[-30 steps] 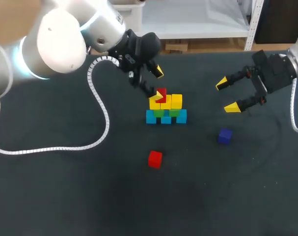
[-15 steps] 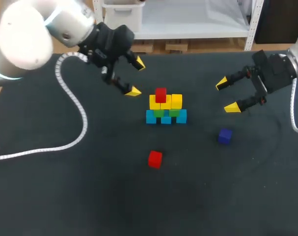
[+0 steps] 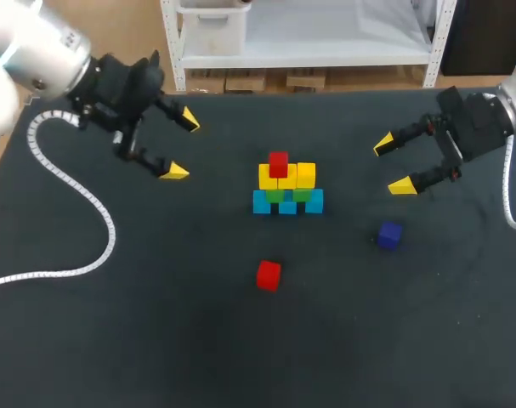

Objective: Place the blue cubes, place green cubes on the blue cubes, place the yellow cubes on the green cubes, then place the red cubes on the yellow cubes, and place purple cube on the red cubes.

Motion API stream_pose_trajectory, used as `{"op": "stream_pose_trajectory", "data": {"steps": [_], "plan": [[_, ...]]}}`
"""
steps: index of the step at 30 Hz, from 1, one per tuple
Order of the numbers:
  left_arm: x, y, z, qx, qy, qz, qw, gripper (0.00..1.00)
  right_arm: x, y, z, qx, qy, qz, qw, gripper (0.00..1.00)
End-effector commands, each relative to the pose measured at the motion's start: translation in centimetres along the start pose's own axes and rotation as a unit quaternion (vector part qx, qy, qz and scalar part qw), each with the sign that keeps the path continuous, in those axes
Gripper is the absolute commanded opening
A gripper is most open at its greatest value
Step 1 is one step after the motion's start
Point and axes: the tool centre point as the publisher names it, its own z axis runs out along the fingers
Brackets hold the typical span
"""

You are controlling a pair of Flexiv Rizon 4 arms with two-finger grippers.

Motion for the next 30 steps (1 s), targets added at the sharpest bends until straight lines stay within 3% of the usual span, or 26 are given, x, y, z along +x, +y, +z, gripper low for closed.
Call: {"op": "stream_pose_trajectory", "data": {"steps": [1, 15, 18, 22, 30], "plan": [[0.6, -0.2, -0.6, 0.000, -0.013, 0.007, 1.000, 1.00, 0.0, 0.0, 0.0, 0.000, 0.000, 0.000, 1.000, 1.00], [0.8, -0.2, -0.9, 0.005, -0.019, 0.020, 1.000, 1.00, 0.0, 0.0, 0.0, 0.000, 0.000, 0.000, 1.000, 1.00], [0.8, -0.2, -0.9, 0.005, -0.019, 0.020, 1.000, 1.00, -0.8, 0.5, -0.4, -0.006, 0.008, -0.039, 0.999, 1.00], [0.8, -0.2, -0.9, 0.005, -0.019, 0.020, 1.000, 1.00, -1.7, 2.6, 1.3, -0.026, 0.033, -0.064, 0.997, 1.00], [0.8, -0.2, -0.9, 0.005, -0.019, 0.020, 1.000, 1.00, -2.1, 7.2, 5.3, -0.063, 0.029, -0.092, 0.993, 1.00]]}}
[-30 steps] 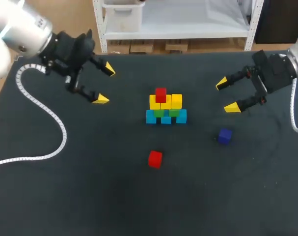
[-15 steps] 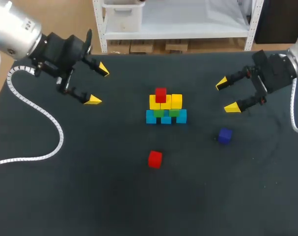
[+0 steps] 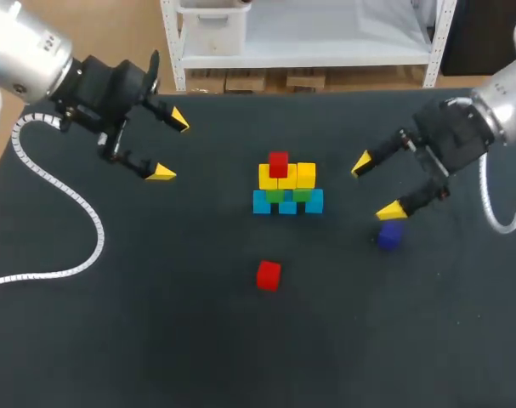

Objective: Place the blue cubes, place green cubes on the blue cubes, place the yellow cubes on the green cubes, then place the red cubes on the yellow cubes, and place purple cube on the red cubes.

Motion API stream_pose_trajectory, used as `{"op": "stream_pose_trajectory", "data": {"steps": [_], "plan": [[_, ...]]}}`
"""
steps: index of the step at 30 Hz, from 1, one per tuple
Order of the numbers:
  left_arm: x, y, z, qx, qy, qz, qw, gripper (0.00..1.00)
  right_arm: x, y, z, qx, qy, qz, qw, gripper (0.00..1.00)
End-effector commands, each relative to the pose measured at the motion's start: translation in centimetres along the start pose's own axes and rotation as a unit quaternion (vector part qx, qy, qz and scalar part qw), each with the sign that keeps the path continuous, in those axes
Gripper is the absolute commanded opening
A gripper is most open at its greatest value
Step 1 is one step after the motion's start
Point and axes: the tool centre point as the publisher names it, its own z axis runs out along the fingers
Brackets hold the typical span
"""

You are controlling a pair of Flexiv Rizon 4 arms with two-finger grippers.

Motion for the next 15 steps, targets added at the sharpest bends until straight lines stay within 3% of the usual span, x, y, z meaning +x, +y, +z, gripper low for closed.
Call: {"op": "stream_pose_trajectory", "data": {"steps": [1, 4, 9, 15], "plan": [[0.1, 0.0, 0.0, -0.001, -0.001, 0.001, 1.000, 1.00, -0.8, 2.0, 2.2, 0.006, 0.014, -0.010, 1.000, 1.00], [0.1, 0.0, 0.0, -0.001, -0.001, 0.001, 1.000, 1.00, -1.6, 2.6, 3.1, -0.002, 0.019, -0.026, 0.999, 1.00], [0.1, 0.0, 0.0, -0.001, -0.001, 0.001, 1.000, 1.00, -3.5, 2.7, 4.1, -0.025, 0.061, -0.066, 0.996, 1.00], [0.1, 0.0, 0.0, -0.001, -0.001, 0.001, 1.000, 1.00, -6.2, 3.0, 5.0, -0.060, 0.125, -0.136, 0.981, 1.00]]}}
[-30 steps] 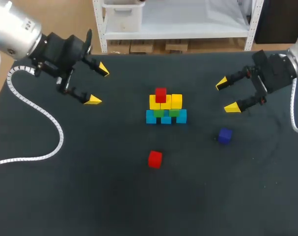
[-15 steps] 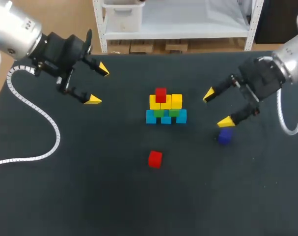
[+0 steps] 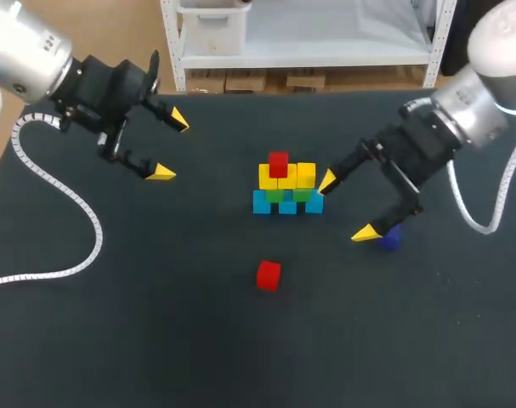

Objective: Place the blue cubes, place green cubes on the blue cubes, place the yellow cubes on the green cubes, then place the red cubes on the yellow cubes, and place purple cube on the red cubes.

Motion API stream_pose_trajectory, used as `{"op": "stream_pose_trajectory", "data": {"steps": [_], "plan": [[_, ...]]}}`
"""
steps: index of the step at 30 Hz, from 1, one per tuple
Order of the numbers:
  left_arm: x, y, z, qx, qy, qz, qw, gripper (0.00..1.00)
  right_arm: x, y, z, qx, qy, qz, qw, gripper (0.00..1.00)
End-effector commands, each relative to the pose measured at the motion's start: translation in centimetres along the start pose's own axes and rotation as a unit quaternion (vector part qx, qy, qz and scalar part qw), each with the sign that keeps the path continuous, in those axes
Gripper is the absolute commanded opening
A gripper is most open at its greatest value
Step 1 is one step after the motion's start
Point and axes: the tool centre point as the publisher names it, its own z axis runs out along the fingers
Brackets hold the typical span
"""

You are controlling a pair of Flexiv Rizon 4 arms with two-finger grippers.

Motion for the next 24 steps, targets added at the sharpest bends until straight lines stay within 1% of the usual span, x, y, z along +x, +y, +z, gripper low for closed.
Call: {"op": "stream_pose_trajectory", "data": {"steps": [1, 5, 7, 9, 11, 13, 17, 22, 24], "plan": [[0.1, 0.0, 0.0, -0.001, -0.001, 0.001, 1.000, 1.00, -2.2, -0.3, 0.5, -0.027, 0.077, -0.034, 0.996, 1.00], [0.1, 0.0, 0.0, -0.001, -0.001, 0.001, 1.000, 1.00, -3.4, -0.2, 1.0, -0.058, 0.108, -0.074, 0.990, 1.00], [0.1, 0.0, 0.0, -0.001, -0.001, 0.001, 1.000, 1.00, -4.0, -0.1, 1.4, -0.077, 0.126, -0.097, 0.984, 1.00], [0.1, 0.0, 0.0, -0.001, -0.001, 0.001, 1.000, 1.00, -4.5, 0.0, 1.9, -0.101, 0.154, -0.113, 0.976, 1.00], [0.1, 0.0, 0.0, -0.001, -0.001, 0.001, 1.000, 1.00, -4.9, 0.2, 2.4, -0.122, 0.169, -0.126, 0.970, 1.00], [0.1, 0.0, 0.0, -0.001, -0.001, 0.001, 1.000, 1.00, -5.3, 0.4, 3.1, -0.149, 0.200, -0.138, 0.959, 1.00], [0.1, 0.0, 0.0, -0.001, -0.001, 0.001, 1.000, 1.00, -5.2, 0.7, 4.5, -0.179, 0.234, -0.152, 0.944, 1.00], [0.1, 0.0, 0.0, -0.001, -0.001, 0.001, 1.000, 1.00, -4.9, 0.7, 5.4, -0.189, 0.260, -0.158, 0.934, 1.00], [0.1, 0.0, 0.0, -0.001, -0.001, 0.001, 1.000, 1.00, -4.7, 0.5, 5.7, -0.190, 0.261, -0.160, 0.933, 1.00]]}}
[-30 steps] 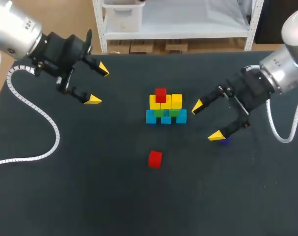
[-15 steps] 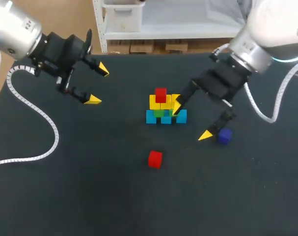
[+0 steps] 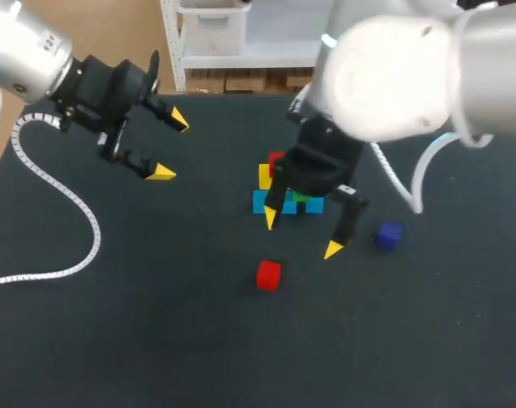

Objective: Place the blue cubes, place green cubes on the blue cubes, place the yellow cubes on the green cubes, then place the red cubes on the yellow cubes, and place purple cube on the red cubes.

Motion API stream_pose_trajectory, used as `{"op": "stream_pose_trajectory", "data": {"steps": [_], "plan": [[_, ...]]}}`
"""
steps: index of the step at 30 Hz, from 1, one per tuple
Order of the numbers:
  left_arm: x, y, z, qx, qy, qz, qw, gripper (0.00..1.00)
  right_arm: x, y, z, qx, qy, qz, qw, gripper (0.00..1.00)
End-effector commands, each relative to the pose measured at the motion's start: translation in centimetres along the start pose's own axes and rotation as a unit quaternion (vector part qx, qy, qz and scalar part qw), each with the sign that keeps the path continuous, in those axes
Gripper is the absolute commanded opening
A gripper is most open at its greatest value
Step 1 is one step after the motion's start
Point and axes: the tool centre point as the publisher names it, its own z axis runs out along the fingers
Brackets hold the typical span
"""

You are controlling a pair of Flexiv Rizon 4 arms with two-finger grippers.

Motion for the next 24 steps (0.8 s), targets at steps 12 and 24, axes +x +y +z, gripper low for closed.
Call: {"op": "stream_pose_trajectory", "data": {"steps": [12, 24], "plan": [[0.1, 0.0, 0.0, -0.001, -0.001, 0.002, 1.000, 1.00, 0.2, -1.5, 2.7, -0.021, 0.031, -0.023, 0.999, 1.00], [0.1, 0.0, 0.0, -0.001, -0.001, 0.002, 1.000, 1.00, 0.7, -2.1, 5.9, -0.038, 0.047, -0.038, 0.997, 1.00]]}}
